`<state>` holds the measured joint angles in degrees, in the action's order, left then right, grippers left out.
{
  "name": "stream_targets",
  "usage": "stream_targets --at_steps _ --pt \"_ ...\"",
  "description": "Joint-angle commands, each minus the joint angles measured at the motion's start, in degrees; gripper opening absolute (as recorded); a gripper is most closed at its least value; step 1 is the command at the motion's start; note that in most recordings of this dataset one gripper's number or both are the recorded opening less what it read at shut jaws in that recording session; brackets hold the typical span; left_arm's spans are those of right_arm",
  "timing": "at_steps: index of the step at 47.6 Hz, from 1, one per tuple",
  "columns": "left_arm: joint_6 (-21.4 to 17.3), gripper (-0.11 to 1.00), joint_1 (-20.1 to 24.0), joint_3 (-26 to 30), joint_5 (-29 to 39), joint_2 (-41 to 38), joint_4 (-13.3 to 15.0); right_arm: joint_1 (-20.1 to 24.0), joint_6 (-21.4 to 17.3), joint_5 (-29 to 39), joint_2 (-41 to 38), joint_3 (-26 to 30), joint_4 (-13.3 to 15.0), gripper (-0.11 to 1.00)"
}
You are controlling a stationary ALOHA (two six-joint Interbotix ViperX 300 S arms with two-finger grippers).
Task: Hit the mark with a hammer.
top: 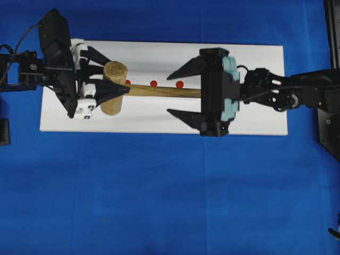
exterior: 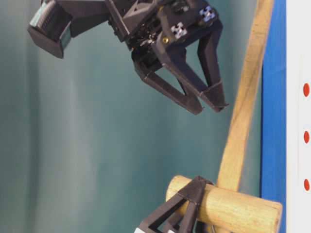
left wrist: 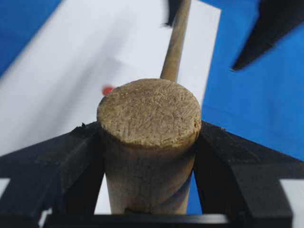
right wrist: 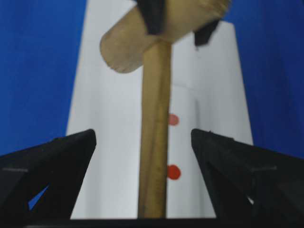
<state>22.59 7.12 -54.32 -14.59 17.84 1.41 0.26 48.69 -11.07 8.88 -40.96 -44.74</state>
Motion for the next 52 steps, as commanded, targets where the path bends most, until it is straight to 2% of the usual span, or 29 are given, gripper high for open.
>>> stream_targets --at_steps 1,6,15,23,40,44,52 --pt "5.9 0.47 -0.1 1.4 0.4 1.1 0.0 0.1 0.6 -0.6 0.4 1.2 0.4 0.89" --pt "11.4 0.47 -0.5 1.3 0.4 1.2 -0.2 0.1 1.8 -0.7 -0.1 1.5 0.4 0.89" --pt "13.8 0.47 -2.7 1.8 -1.8 1.2 0.2 0.1 3.3 -0.9 -2.2 2.4 0.4 0.89" --pt "17.9 0.47 -3.0 2.0 -3.0 1.2 0.1 0.1 4.1 -0.5 -4.0 3.6 0.4 0.89" --pt "18.5 0.47 -3.1 2.1 -3.3 1.2 0.2 0.0 4.3 -3.0 -7.6 4.6 0.4 0.86" --pt "18.5 0.47 -3.1 2.0 -3.1 1.2 0.2 -0.2 4.3 -4.3 -7.7 4.6 0.4 0.73" --pt "18.5 0.47 -3.0 2.0 -2.9 1.3 0.1 -0.2 5.0 -4.3 -7.8 4.5 0.5 0.23"
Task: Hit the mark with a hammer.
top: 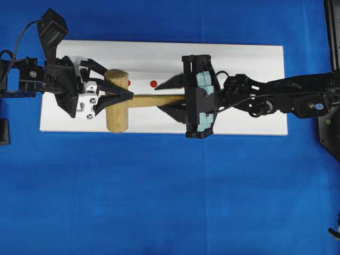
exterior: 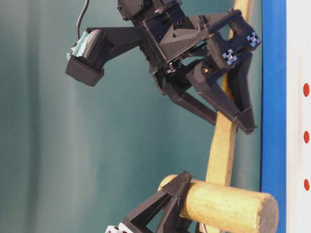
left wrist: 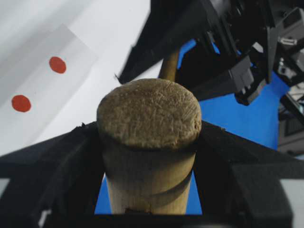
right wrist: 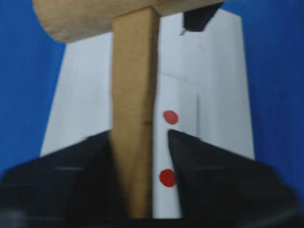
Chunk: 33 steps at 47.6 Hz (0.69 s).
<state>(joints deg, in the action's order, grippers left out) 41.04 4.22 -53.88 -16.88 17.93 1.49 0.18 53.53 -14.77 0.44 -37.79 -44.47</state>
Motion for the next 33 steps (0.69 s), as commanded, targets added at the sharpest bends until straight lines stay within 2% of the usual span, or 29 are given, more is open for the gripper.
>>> stream_targets --at_steps 1,4,16,23,33 --pt "0.1 0.47 -0.1 1.6 -0.6 1.2 0.0 -0.2 0.3 -0.6 0.7 1.3 0.3 0.17" --pt "0.1 0.47 0.2 1.6 -0.4 1.2 0.0 -0.1 0.6 -0.4 0.7 1.2 0.3 0.08" --pt "-1.3 0.47 2.3 2.1 5.4 0.8 -0.4 -0.2 0.7 0.1 0.7 1.2 0.3 0.08" --pt "-3.3 0.47 2.7 2.5 5.5 0.7 -0.4 -0.1 0.7 0.1 0.6 1.3 0.3 0.08" --pt "-2.7 0.47 4.9 2.1 9.5 1.0 -0.4 -0.2 0.6 0.7 0.8 1.2 0.2 0.08"
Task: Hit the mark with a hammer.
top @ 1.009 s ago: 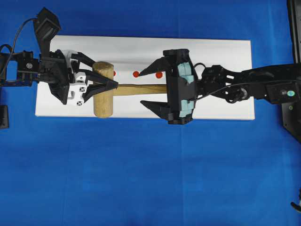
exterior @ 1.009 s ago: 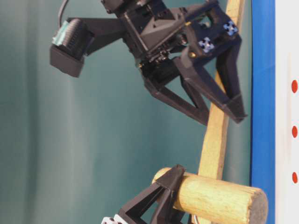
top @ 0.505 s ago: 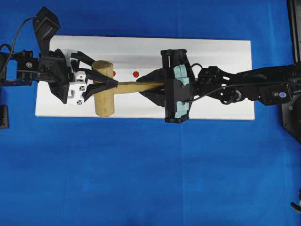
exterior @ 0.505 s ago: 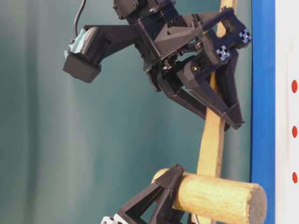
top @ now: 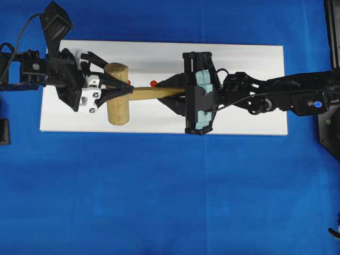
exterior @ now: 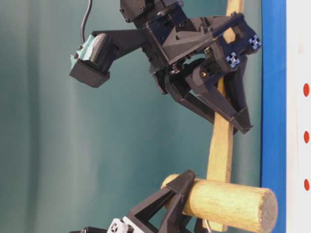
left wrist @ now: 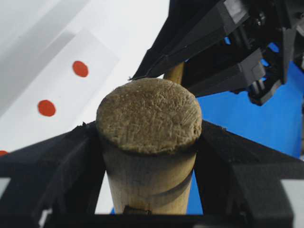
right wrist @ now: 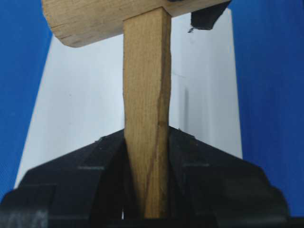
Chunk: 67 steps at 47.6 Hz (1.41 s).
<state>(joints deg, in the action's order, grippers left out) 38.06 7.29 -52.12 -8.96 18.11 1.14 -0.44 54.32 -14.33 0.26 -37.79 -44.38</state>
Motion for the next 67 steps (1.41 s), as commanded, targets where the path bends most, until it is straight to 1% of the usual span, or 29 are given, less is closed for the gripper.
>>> stream_targets --at_steps 1,8,9,10,13,16,17,23,30,40,48,60,64,67 --pt "0.4 0.47 1.8 0.4 1.8 0.7 0.1 0.5 -0.2 0.4 0.9 1.2 0.1 0.08" --pt "0.7 0.48 1.7 1.0 1.7 0.3 0.1 0.5 -0.2 0.5 1.0 1.1 0.1 0.08" --pt "0.7 0.5 1.7 1.0 1.7 0.3 0.1 0.5 -0.2 0.5 1.0 1.1 0.0 0.08" --pt "0.8 0.55 1.8 1.0 1.7 0.4 0.1 0.5 -0.2 0.5 1.0 1.1 0.1 0.08" --pt "1.1 0.75 1.7 1.0 1.8 0.4 0.1 0.5 -0.2 0.4 1.0 1.1 0.0 0.08" --pt "1.1 0.88 1.8 0.9 1.8 0.7 0.1 0.4 -0.2 0.5 1.1 1.1 0.0 0.08" --pt "1.1 0.9 1.7 0.8 1.9 0.8 0.1 0.4 -0.2 0.5 1.1 1.0 0.1 0.08" --pt "0.4 0.88 1.8 0.0 2.5 2.5 0.1 0.5 -0.3 0.5 2.1 -0.2 0.0 0.08" --pt "0.2 0.88 1.8 -2.2 2.7 5.4 0.0 0.5 -1.2 0.4 5.1 -3.3 -0.3 0.08" --pt "-0.4 0.87 1.9 -5.9 2.7 10.7 -0.1 0.4 -1.3 0.2 10.2 -8.5 -2.5 0.08" --pt "-4.0 0.87 1.9 -8.6 2.8 15.1 -0.2 0.5 -1.3 0.4 13.5 -12.2 -4.5 0.08" --pt "-12.7 0.87 1.8 -11.7 3.8 22.1 -0.1 0.4 -1.3 0.4 16.7 -15.3 -5.4 0.08" --pt "-14.3 0.87 1.9 -12.2 4.1 23.7 -0.1 0.4 -1.3 0.3 16.9 -15.4 -5.5 0.08" --pt "-14.4 0.87 2.0 -12.5 4.3 24.4 -0.1 0.4 -1.3 0.3 16.8 -15.1 -5.5 0.08"
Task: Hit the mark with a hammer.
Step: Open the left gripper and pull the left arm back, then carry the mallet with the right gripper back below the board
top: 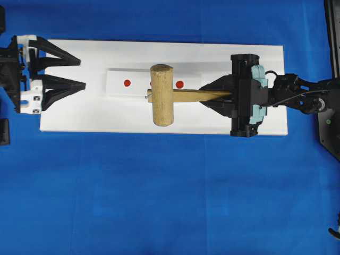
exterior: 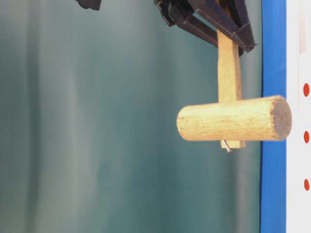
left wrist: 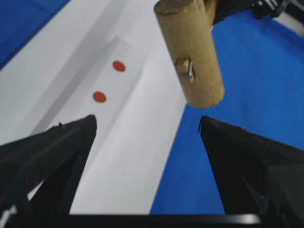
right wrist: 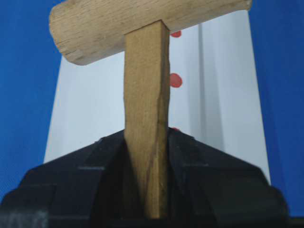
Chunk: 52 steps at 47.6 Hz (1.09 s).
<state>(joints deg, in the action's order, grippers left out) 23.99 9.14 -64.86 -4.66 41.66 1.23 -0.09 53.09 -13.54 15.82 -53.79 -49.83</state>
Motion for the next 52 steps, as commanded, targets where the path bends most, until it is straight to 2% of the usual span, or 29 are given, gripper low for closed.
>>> stream_targets --at_steps 1,7,11,21,25,29,33,43,52 --pt "-0.4 0.87 0.2 0.2 0.0 1.1 -0.2 0.1 -0.2 -0.5 1.2 0.9 -0.1 0.08" --pt "-2.0 0.87 0.5 0.0 1.2 1.1 -0.3 0.1 -0.4 -0.6 1.1 1.1 -0.5 0.08" --pt "-4.8 0.87 1.0 0.1 3.0 0.8 -0.5 0.1 -0.9 -0.6 1.2 1.3 -1.7 0.08" --pt "-18.4 0.86 1.8 0.1 5.4 -0.4 -0.5 0.2 -4.0 -0.4 1.2 1.4 -6.0 0.08" --pt "-22.9 0.86 1.9 0.2 5.0 -0.4 -0.6 0.4 -5.7 -0.3 1.1 1.5 -8.0 0.08" --pt "-25.5 0.86 2.1 0.1 4.6 -0.4 -0.6 1.3 -7.3 0.2 1.1 1.5 -9.8 0.08" --pt "-26.7 0.86 2.2 0.1 4.3 -0.4 -0.5 3.5 -8.8 0.4 0.7 1.7 -11.1 0.08" --pt "-26.7 0.86 2.2 0.0 4.3 -0.4 -0.5 11.3 -11.0 -1.1 -1.5 3.3 -13.3 0.08" --pt "-26.7 0.86 2.1 -0.2 4.3 -0.1 -0.5 18.6 -11.1 -6.6 -5.1 5.5 -17.7 0.08"
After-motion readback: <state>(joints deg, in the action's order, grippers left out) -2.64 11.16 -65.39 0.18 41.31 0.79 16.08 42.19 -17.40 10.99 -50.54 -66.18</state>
